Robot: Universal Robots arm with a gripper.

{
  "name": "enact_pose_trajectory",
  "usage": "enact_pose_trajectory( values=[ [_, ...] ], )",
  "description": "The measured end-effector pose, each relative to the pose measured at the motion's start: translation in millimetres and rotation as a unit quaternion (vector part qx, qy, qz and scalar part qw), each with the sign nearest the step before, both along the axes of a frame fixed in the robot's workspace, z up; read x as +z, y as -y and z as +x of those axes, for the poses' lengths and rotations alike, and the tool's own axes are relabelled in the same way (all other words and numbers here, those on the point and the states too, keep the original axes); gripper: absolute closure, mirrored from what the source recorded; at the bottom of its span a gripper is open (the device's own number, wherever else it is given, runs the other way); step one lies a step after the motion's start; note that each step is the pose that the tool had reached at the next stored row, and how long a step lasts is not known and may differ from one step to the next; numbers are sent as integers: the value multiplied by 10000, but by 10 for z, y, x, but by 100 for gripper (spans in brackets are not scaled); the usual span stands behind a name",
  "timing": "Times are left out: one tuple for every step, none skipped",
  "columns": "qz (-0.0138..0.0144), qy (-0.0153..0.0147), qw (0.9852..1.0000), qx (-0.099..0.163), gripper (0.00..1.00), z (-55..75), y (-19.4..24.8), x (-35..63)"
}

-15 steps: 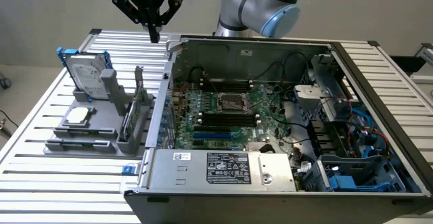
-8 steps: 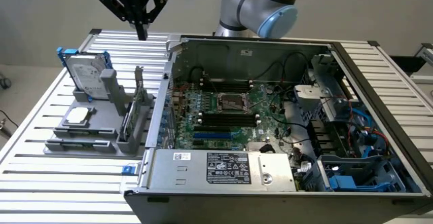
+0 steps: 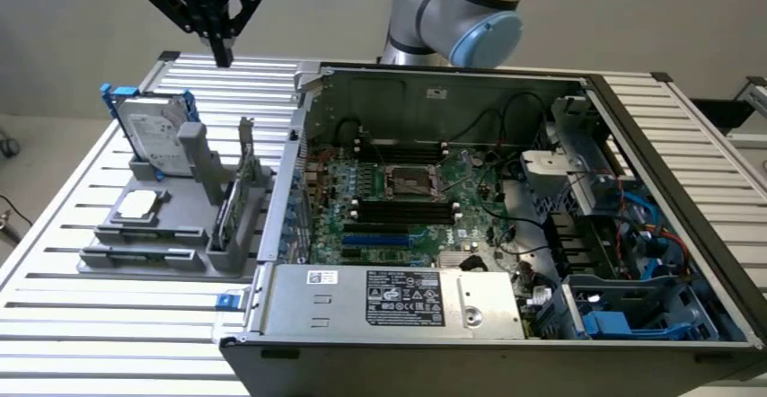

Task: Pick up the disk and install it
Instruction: 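Reach for the disk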

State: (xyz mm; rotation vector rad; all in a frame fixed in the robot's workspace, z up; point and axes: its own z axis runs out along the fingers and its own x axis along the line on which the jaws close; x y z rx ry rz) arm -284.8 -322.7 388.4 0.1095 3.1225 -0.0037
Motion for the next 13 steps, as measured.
enact_pose_trajectory(
  values=[
    [-7, -5, 10000, -1, 89, -43, -12, -2],
    [-15, -11, 10000, -1, 89, -85, -24, -3],
    [-23, -17, 10000, -1, 89, -128, -35, -5],
    [-31, -24, 10000, 0, 89, -170, -46, -7],
    [-41, -31, 10000, -1, 89, -216, -58, -9],
    [-51, -38, 10000, -1, 89, -261, -70, -11],
    [-62, -46, 10000, -1, 89, -304, -80, -13],
    [-72, -54, 10000, 0, 89, -348, -90, -16],
    [-83, -63, 9999, -1, 89, -393, -99, -18],
    [-92, -71, 9999, -1, 89, -437, -108, -20],
    [-103, -80, 9999, -1, 89, -484, -116, -22],
    [-112, -88, 9999, -1, 89, -529, -124, -24],
    [-120, -97, 9999, 0, 89, -573, -131, -26]
  ],
)
